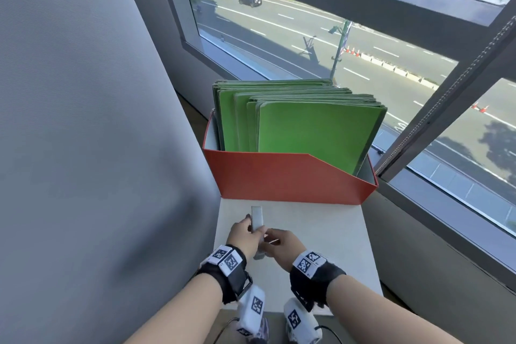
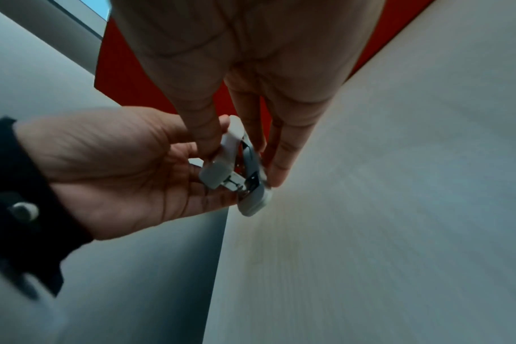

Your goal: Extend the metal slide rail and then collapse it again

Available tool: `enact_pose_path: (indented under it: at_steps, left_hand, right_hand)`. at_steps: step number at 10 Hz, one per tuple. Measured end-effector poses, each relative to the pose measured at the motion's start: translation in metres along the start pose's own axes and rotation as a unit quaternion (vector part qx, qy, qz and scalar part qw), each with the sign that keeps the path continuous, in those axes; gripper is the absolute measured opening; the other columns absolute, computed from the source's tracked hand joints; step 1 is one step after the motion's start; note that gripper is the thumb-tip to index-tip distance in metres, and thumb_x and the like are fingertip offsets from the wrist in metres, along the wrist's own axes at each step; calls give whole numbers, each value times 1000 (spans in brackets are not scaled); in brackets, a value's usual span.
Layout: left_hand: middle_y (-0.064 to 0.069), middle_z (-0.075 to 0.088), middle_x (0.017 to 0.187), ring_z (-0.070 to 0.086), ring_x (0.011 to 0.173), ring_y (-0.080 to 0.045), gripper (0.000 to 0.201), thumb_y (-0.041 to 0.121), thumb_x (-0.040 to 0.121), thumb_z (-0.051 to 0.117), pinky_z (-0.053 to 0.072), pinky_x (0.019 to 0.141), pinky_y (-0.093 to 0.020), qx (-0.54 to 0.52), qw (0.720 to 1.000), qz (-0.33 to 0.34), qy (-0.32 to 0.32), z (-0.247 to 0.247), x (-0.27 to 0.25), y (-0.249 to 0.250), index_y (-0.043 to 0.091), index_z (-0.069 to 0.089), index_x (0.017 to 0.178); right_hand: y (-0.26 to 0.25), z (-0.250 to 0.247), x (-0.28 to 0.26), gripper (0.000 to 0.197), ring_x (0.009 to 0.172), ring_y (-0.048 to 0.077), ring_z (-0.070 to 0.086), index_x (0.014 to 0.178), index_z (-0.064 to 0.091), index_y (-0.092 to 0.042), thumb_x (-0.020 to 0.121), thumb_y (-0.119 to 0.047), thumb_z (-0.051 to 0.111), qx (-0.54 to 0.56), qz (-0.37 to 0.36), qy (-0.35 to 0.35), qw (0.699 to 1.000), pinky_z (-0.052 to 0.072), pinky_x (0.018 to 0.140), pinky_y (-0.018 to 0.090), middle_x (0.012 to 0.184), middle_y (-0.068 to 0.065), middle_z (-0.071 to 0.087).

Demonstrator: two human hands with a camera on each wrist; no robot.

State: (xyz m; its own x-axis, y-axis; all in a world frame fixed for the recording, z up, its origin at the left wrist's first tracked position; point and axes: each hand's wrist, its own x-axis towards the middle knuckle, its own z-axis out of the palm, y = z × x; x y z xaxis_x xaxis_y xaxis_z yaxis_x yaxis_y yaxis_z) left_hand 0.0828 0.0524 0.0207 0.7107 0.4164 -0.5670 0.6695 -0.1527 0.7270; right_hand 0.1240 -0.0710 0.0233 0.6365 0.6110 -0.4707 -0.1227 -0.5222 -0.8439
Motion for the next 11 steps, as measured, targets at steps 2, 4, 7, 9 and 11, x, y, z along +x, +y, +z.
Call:
enact_pose_path:
  at_steps: [2,4,7,9,11]
  left_hand:
    - [-5,70,90,58,63,-10,24,26,89,53,39,46,-15,94,995,-16,40,-19,32,-4,9,64,101]
    - [-9,73,94,62,76,-22,25,26,87,52,45,65,-24,133,990,-30,29,-25,45,-13,11,68,99]
    - [-13,73,95,61,74,-25,23,20,85,50,43,61,-23,118,991,-48,38,-24,52,-13,8,68,93]
    - [-11,66,106,66,85,-25,30,34,80,49,53,67,-26,126,991,-47,28,-25,52,-26,19,65,100]
    - [-11,58,122,58,111,-26,43,36,83,57,47,96,-29,102,994,-34,23,-25,14,-41,23,51,124]
  right_hand:
    - [-4,26,47,20,76,31,65,96,65,-9,83,-16,51,-42,38,-12,998,50,69,35,81,10,66]
    - [-7,38,64,17,84,33,63,84,58,-10,89,-13,42,-111,60,-33,991,44,68,32,89,18,66]
    - [-11,40,70,28,111,36,54,112,55,0,92,-8,37,-193,78,-37,977,45,91,37,107,20,61]
    - [-10,33,59,30,104,32,59,112,58,-10,89,-24,47,-163,85,-27,983,44,80,29,113,16,62]
    - [-10,-9,22,40,97,14,60,126,54,-21,88,-33,54,-140,43,1,989,42,90,18,103,-4,56]
